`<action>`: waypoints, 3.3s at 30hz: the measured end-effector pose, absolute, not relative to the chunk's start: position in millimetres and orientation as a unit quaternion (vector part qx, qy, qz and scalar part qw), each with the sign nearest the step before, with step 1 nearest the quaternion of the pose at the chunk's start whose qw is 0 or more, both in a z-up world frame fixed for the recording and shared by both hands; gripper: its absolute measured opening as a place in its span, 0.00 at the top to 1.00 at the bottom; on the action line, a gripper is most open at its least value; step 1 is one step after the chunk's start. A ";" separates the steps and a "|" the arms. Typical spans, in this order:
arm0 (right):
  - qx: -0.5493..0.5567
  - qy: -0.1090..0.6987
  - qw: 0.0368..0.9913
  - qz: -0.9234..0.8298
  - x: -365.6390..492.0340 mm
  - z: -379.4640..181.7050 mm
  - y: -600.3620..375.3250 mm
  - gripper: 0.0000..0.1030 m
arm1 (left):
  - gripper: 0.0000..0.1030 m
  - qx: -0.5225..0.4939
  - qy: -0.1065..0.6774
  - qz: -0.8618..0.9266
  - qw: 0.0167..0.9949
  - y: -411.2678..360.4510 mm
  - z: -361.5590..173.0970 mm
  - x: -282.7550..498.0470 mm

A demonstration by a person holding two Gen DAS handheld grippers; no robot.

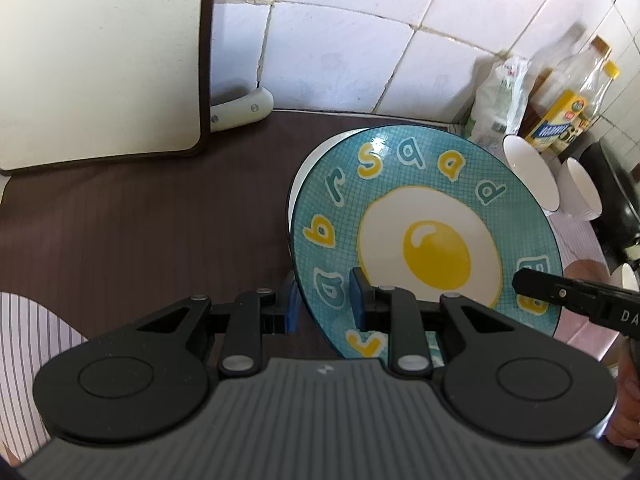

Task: Organize plates and bowls
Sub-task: 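Lift the teal egg plate with both grippers and carry it over the stack, then lower the teal egg plate onto the sun plate and open both grippers, then move both open grippers to a white ribbed bowl beside the pot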

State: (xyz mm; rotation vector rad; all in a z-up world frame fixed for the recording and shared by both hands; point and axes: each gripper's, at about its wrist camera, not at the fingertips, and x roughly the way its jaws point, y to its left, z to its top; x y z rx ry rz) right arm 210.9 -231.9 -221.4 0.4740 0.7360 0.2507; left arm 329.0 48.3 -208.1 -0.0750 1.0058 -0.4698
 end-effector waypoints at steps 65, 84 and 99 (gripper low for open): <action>0.028 0.389 0.920 -0.030 95.7 -129.0 -233.2 0.34 | 0.47 0.070 0.473 -0.265 0.838 -21.9 -94.4 180.3; 0.047 0.309 0.949 -0.051 3.6 -157.6 -330.1 0.13 | 0.11 0.115 0.458 -0.316 0.823 -120.9 -103.8 138.0; 0.137 0.237 0.950 -0.149 -26.0 -278.3 -435.2 0.12 | 0.09 0.067 0.441 -0.350 0.824 -246.9 -176.9 147.5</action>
